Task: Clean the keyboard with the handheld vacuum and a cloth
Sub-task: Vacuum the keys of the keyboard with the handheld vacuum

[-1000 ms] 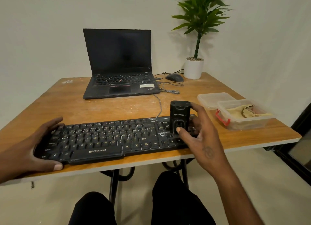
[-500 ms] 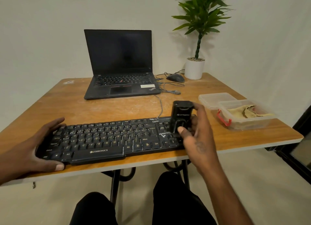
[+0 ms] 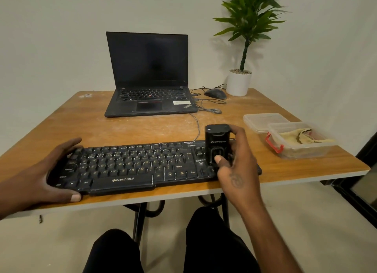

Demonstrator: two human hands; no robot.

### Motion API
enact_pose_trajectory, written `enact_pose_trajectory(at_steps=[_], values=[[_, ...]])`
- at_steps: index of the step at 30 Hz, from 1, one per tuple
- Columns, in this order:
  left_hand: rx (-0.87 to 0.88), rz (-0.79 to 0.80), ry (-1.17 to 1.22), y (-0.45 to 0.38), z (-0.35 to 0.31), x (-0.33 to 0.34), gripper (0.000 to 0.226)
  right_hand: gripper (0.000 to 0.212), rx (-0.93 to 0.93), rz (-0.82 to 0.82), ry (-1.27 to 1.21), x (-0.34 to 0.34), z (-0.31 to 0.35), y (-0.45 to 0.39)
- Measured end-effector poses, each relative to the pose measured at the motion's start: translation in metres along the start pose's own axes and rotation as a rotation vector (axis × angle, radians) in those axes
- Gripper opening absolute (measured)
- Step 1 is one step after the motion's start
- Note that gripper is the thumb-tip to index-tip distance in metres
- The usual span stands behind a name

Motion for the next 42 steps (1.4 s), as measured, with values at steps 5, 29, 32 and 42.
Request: enact_pose_trajectory(at_steps=[5, 29, 32, 42], values=[[-0.005, 0.010, -0.026, 0.002, -0.006, -0.002, 0.142, 0.087, -0.035, 0.137, 0.033, 0.029, 0.010, 0.012], [-0.058, 0.054, 0.083, 0.014, -0.041, -0.003, 0.141, 0.081, -0.012, 0.063, -0.005, 0.010, 0.004, 0.003], [-0.068, 0.054, 0.080, 0.014, -0.044, -0.002, 0.141, 0.083, -0.031, 0.059, 0.032, 0.013, 0.009, 0.007], [-0.079, 0.050, 0.067, 0.013, -0.044, -0.001, 0.142, 0.085, -0.093, 0.255, -0.006, 0.064, 0.034, 0.031]])
Point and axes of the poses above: each hand's wrist, its own y-axis away from the middle knuckle, its own x-axis out of the palm, z = x × y, the point moved 3 cm from there along -y, towards the middle knuckle, and after that the axes turned 10 degrees about -z, right-handed, at the moved point
